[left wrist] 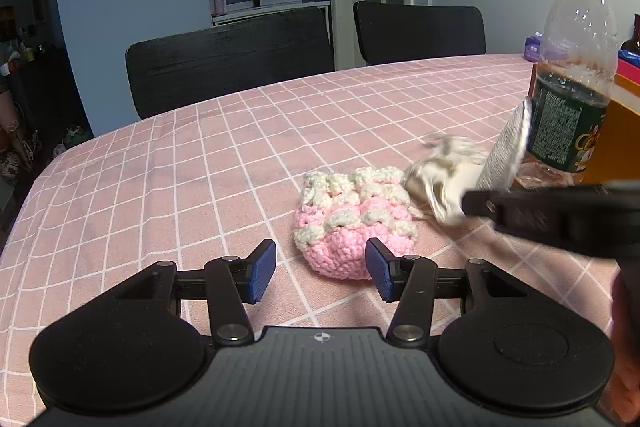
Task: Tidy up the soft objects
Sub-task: 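Grasp the pink crocheted pouch with the left gripper while the right grasps the cream pad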
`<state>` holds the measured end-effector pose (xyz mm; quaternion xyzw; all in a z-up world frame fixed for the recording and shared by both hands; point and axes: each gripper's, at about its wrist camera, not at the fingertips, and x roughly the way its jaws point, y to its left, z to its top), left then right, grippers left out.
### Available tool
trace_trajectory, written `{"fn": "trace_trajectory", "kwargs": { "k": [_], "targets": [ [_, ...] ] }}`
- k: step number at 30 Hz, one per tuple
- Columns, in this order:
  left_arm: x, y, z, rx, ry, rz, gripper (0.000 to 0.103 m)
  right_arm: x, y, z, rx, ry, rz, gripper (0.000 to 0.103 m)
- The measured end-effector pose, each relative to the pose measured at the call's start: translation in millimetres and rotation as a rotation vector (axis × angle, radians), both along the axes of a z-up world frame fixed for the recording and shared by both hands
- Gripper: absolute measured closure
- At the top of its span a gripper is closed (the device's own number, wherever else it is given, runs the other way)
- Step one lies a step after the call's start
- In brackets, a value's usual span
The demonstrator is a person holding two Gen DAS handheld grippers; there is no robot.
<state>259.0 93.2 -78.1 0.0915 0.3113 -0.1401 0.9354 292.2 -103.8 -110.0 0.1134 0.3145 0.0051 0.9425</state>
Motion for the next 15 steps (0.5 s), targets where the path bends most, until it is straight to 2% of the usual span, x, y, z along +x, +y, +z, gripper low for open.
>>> {"fn": "trace_trajectory", "kwargs": {
  "k": [9, 14, 15],
  "targets": [
    [-10.3, -10.1, 0.0, 0.007, 0.007, -0.089, 0.03, -53.7, -27.9, -1.8, -0.037, 0.022, 0.162, 0.1],
    [-7.9, -19.3, -3.0, 0.002, 0.001, -0.117, 0.025, -62.0, -37.9, -3.1, -0.095, 0.009, 0.148, 0.078],
    [-5.1, -20.1, -3.0, -0.004, 0.002, -0.118, 0.022, -60.3, -37.7, -2.8, -0.089, 0.011, 0.15, 0.068]
  ]
}}
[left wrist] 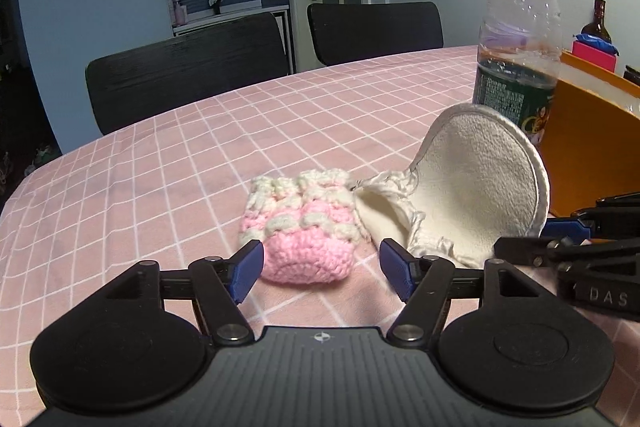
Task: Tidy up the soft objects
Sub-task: 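Grasp the pink crocheted pouch with the left gripper while the right grasps the cream pad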
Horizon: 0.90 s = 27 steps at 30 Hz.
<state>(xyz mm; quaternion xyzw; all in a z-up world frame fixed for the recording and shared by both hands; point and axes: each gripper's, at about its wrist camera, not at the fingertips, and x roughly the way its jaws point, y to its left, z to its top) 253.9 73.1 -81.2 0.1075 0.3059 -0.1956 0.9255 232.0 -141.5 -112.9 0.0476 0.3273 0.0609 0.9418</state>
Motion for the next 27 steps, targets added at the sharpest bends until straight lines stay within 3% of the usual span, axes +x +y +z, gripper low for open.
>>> {"fn": "trace_trajectory", "kwargs": {
  "k": [1, 2, 11, 15, 18, 23, 26, 27],
  "targets": [
    [3.0, -1.2, 0.3, -0.005, 0.002, 0.002, 0.021, 3.3, -0.1, -0.6, 0.014, -0.002, -0.006, 0.06],
    [6.8, -2.1, 0.4, -0.002, 0.003, 0.008, 0.02, 5.9, -1.3, 0.2, 0.023, -0.006, -0.016, 0.058],
    [33.2, -20.0, -17.6, 0.154, -0.001, 0.025, 0.021, 37.8, 19.0, -8.6, -0.016, -0.006, -0.025, 0.05],
    [35.2, -13.9, -21.7, 0.153, 0.01, 0.044, 0.045, 42.0, 24.1, -14.4, -0.018, -0.003, 0.02, 0.048],
    [31.6, -6.6, -19.8, 0.124, 0.013, 0.079, 0.059, 50.7, 28.0, -16.3, -0.014, 0.005, 0.043, 0.036],
    [13.9, 16.0, -11.8, 0.065, 0.036, 0.178, 0.063, 64.6, 44.0, -18.4, -0.027, 0.001, 0.1, 0.022],
    [-0.8, 25.8, -8.5, 0.035, 0.056, 0.208, 0.063, 69.3, 56.0, -21.3, -0.082, 0.002, 0.132, 0.029],
    [-7.2, 26.3, -6.8, 0.029, 0.057, 0.215, 0.063, 70.9, 60.7, -23.8, -0.112, 0.005, 0.139, 0.042]
  ]
}}
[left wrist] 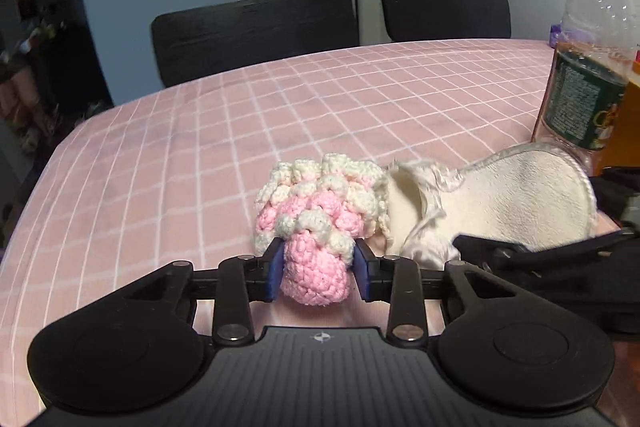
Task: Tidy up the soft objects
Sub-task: 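Grasp the pink crocheted pouch with the left gripper while the right grasps the cream pad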
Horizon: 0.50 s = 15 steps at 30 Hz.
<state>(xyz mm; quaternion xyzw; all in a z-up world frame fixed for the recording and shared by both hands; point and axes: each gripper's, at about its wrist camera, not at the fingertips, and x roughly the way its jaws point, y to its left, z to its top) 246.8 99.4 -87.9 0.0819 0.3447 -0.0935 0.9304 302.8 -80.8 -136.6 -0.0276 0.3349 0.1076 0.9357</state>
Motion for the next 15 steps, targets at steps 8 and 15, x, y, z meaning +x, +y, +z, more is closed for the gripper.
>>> {"fn": "trace_trajectory", "kwargs": {
  "k": [8, 15],
  "targets": [
    [-40.8, 0.6, 4.3, -0.064, -0.006, 0.049, 0.063, -11.5, 3.7, -6.2, -0.036, 0.016, 0.064, 0.101],
    [-79.2, -3.4, 11.4, -0.104, -0.011, 0.067, 0.063, -52.4, -19.6, 10.3, 0.039, 0.06, 0.134, 0.101]
  ]
}}
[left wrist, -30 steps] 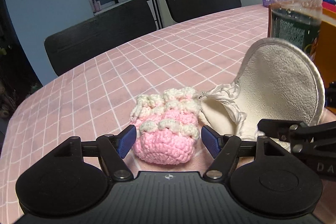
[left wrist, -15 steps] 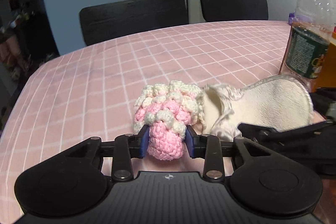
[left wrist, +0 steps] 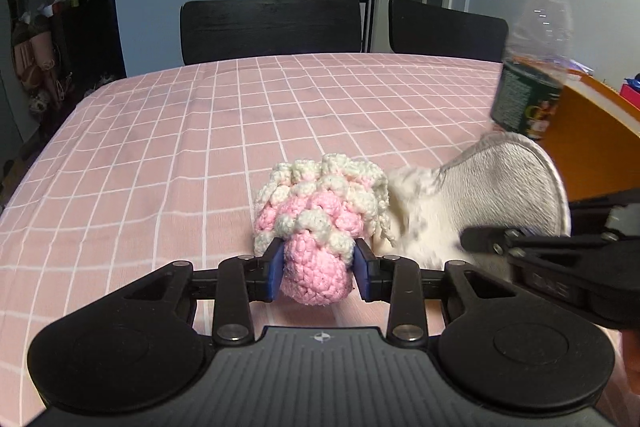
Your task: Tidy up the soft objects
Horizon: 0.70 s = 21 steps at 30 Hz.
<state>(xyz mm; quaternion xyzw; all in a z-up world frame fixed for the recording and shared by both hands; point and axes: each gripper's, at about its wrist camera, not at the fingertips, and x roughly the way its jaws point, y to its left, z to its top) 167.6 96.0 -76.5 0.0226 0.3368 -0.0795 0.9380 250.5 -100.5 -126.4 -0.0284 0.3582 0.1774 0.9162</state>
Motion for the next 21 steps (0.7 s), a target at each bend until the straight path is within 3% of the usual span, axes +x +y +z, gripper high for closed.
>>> {"fn": "trace_trajectory", "kwargs": {
  "k": [5, 8, 10, 13, 17, 19, 21],
  "targets": [
    [-26.4, -12.3, 4.9, -0.018, -0.002, -0.02, 0.063, -43.3, -27.4, 7.0, 0.02, 0.037, 0.032, 0.101],
    [-39.3, -22.2, 6.2, -0.018, -0.013, -0.037, 0.063, -58.8, -41.3, 5.6, -0.022, 0.041, 0.022, 0.092],
    [-43.8, -28.4, 6.2, -0.02, -0.018, -0.048, 0.063, -66.9, -45.3, 6.8, -0.066, 0.024, 0.005, 0.067],
    [-46.7, -32.6, 6.1, -0.021, -0.021, -0.043, 0.063, -79.0, -51.2, 11.5, -0.12, -0.031, -0.028, 0.043],
    [-49.3, -34.3, 6.6, -0.014, -0.02, -0.026, 0.063, -93.4, -58.7, 20.8, -0.124, -0.076, -0.021, 0.034],
    [-50.1, -35.3, 6.8, -0.01, -0.022, -0.029, 0.063, -99.0, -57.6, 19.6, -0.125, -0.083, -0.005, 0.022],
    [-50.9, -34.9, 6.2, -0.008, -0.023, -0.026, 0.063, -101.5, -51.7, 18.9, -0.143, -0.103, 0.015, 0.016]
  ]
}}
